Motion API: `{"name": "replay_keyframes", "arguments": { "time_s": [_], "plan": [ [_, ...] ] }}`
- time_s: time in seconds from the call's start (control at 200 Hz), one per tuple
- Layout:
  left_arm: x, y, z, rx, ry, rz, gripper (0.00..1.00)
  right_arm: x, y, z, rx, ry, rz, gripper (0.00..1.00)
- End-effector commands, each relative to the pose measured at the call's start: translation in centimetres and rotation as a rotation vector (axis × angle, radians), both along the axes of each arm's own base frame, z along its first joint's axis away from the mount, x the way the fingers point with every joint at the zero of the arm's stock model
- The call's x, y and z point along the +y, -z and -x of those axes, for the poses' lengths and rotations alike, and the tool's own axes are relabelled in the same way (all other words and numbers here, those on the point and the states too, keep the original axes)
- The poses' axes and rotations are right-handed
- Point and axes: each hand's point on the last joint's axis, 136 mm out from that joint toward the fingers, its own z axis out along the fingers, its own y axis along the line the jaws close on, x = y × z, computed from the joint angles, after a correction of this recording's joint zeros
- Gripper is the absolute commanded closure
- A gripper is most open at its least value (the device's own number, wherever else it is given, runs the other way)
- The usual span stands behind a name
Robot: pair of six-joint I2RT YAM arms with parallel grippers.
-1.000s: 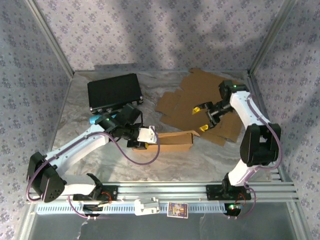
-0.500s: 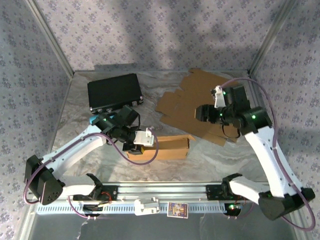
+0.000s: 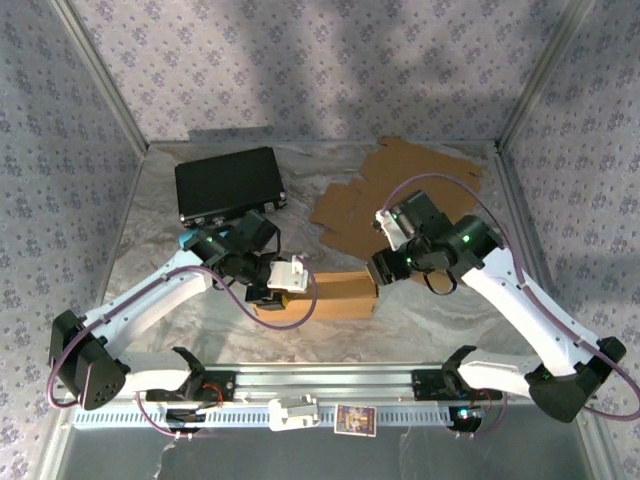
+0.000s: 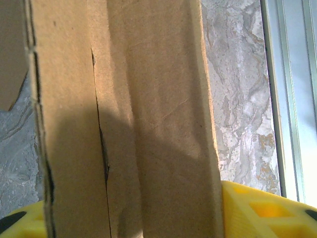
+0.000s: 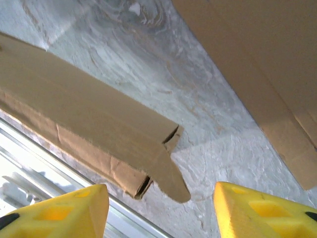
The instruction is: Fold the paper box
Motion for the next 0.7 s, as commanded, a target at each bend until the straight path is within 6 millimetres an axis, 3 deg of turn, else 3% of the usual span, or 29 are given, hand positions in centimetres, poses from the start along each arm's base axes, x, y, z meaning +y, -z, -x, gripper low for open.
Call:
{"name": "replay_keyframes", "arguments": {
  "time_s": [0.0, 0.14, 0.395, 0.695],
  "plan": [
    [0.7, 0.6, 0.7, 0.031, -0.004, -0.032, 0.44, -1.3, 0.9, 1.6, 0.022, -0.029, 0.101, 0.43],
    [0.6, 0.5, 0.6, 0.026, -0.003, -0.030, 0.43, -1.9, 2.4, 1.6, 0.029, -0.031, 0.171, 0.46],
    [0.7, 0.4, 0.6, 0.025, -0.009, -0.028, 0.42, -1.3, 2.7, 0.3, 0.009, -0.040, 0.209, 0.61],
    [0.6, 0.4, 0.5, 0.021, -0.023, -0.022, 0.39, -1.2, 3.1, 0.3, 0.010, -0.048, 0.232, 0.78]
  ]
}}
